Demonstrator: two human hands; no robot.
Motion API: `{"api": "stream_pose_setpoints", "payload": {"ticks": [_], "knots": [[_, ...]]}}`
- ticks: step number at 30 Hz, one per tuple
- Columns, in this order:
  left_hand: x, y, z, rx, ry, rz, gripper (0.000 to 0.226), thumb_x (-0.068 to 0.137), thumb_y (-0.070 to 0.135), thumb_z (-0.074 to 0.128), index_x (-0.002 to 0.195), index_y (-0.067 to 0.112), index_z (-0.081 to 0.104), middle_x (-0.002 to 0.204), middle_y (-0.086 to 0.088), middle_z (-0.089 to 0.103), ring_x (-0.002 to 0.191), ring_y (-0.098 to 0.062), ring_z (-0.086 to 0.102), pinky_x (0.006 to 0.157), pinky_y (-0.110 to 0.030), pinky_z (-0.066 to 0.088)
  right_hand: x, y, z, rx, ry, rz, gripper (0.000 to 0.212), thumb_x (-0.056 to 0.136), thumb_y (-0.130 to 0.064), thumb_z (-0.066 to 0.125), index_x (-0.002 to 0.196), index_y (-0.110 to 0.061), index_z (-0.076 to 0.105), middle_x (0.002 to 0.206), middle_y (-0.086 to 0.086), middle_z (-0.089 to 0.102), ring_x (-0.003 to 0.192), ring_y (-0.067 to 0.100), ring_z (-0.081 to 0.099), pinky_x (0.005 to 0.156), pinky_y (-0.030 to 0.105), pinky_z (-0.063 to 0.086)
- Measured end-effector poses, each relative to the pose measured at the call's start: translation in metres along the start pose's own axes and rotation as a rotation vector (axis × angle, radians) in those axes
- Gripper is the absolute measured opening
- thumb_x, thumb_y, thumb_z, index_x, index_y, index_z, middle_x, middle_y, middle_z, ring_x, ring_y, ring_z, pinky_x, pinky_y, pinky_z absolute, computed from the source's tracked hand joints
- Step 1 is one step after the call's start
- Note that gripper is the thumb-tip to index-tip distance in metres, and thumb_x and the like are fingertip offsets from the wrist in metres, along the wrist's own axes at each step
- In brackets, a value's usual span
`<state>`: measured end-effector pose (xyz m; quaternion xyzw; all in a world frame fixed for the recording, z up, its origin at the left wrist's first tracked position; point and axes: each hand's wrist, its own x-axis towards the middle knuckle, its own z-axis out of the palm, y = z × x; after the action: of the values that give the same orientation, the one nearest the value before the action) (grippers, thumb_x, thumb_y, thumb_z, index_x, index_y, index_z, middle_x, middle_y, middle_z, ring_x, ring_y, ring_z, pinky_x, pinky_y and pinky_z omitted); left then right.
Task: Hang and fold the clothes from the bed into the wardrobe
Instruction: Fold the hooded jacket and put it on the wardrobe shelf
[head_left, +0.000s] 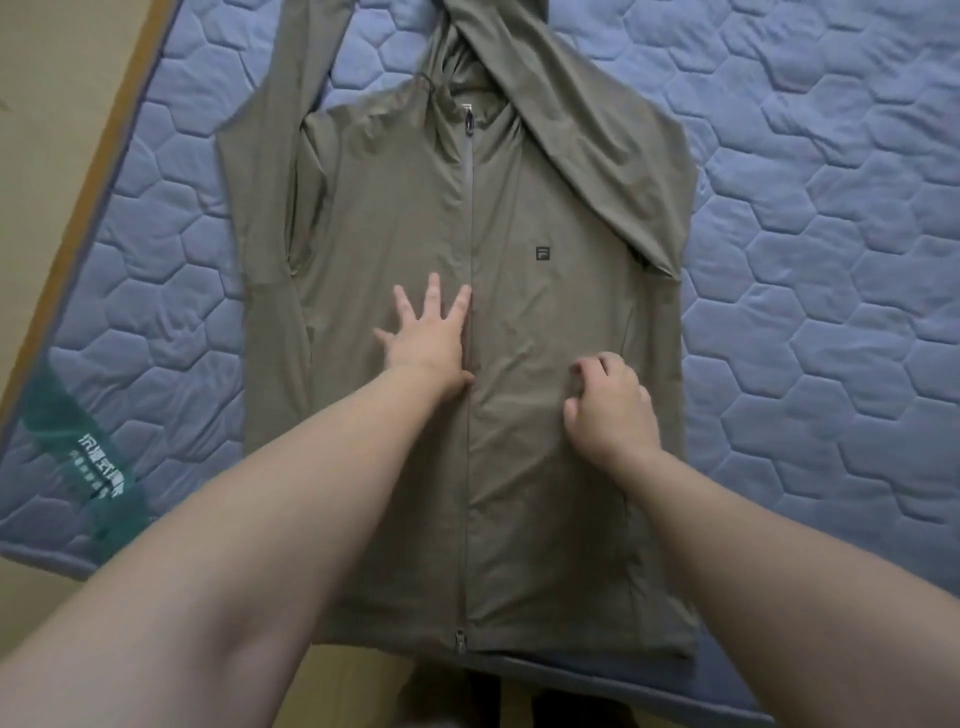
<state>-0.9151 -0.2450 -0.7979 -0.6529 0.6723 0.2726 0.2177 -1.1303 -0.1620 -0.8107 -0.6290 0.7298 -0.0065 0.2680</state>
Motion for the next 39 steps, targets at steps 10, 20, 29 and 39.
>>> {"api": "stream_pose_setpoints", "payload": {"ticks": [10,20,29,39], "knots": [[0.052,-0.017,0.033,-0.107,-0.114,0.004,0.127,0.073,0.055,0.083,0.15,0.057,-0.017,0.162,0.015,-0.032,0.15,-0.041,-0.025,0.101,-0.084,0.023,0.197,-0.067,-0.055,2.002,-0.082,0.569,0.065,0.098,-0.048,0.059,0.146,-0.007,0.043,0.143,0.009,0.054,0.122,0.026,0.06,0.1,0.036,0.045],[0.047,-0.007,0.017,-0.134,-0.184,-0.032,0.127,0.073,0.049,0.085,0.152,0.056,-0.015,0.162,0.015,-0.031,0.149,-0.04,-0.028,0.103,-0.084,0.019,0.139,-0.058,-0.061,2.277,-0.164,0.521,0.021,0.082,-0.015,0.055,0.102,-0.012,0.061,0.104,0.012,0.069,0.118,0.034,0.066,0.107,0.043,0.044],[0.07,0.016,-0.046,-1.426,0.341,-0.323,0.039,0.097,0.05,0.057,0.081,0.015,0.057,0.079,-0.009,0.066,0.066,-0.026,0.064,0.06,-0.032,0.057,0.048,-0.014,-0.017,2.363,-0.1,0.655,0.019,0.086,-0.025,0.055,0.094,-0.017,0.07,0.11,0.009,0.07,0.128,0.033,0.059,0.109,0.049,0.043],[0.097,0.058,-0.07,-1.587,0.253,-0.231,0.026,0.091,0.011,0.073,0.082,0.02,0.05,0.091,-0.002,0.065,0.092,-0.023,0.068,0.087,-0.041,0.06,0.05,-0.009,-0.014,2.13,-0.126,0.71,0.024,0.099,-0.034,0.053,0.11,-0.019,0.067,0.107,0.009,0.074,0.113,0.029,0.067,0.099,0.044,0.051]]}}
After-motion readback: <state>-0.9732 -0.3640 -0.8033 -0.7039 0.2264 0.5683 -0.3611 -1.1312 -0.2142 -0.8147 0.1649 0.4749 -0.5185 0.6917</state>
